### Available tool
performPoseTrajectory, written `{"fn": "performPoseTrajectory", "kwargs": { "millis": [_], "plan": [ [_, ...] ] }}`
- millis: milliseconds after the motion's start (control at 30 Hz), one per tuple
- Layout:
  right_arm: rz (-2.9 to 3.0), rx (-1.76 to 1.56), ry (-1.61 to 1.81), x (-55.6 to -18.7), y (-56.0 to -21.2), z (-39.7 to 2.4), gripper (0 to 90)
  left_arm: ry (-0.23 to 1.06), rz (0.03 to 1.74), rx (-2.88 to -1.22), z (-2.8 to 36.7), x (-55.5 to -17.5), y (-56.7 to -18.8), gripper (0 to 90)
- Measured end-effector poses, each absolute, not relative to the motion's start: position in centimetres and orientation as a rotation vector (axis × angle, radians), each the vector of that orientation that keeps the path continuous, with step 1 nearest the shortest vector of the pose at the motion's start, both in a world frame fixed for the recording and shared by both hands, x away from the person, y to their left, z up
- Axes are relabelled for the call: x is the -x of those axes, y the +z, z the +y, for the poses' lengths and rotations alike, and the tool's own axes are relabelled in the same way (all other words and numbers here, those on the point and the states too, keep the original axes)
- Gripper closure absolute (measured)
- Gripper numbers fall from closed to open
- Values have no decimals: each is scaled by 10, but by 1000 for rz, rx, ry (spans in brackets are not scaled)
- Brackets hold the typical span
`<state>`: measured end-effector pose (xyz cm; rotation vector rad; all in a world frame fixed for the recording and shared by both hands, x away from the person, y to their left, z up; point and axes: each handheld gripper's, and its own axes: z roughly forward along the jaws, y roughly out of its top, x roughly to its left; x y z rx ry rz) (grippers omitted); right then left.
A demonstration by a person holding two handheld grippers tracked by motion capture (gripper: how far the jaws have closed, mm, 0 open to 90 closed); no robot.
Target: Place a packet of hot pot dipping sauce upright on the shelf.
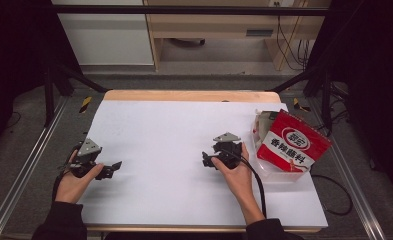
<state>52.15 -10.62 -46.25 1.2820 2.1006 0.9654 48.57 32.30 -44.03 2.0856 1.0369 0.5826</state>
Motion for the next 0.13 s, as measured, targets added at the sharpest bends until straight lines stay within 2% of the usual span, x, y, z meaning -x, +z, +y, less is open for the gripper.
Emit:
{"fn": "performPoseTrajectory", "kwargs": {
  "millis": [133],
  "plan": [
    [2117,-1269,955,-516,-464,-104,73,582,1033,-2077,322,-485,-439,52]
  ]
}}
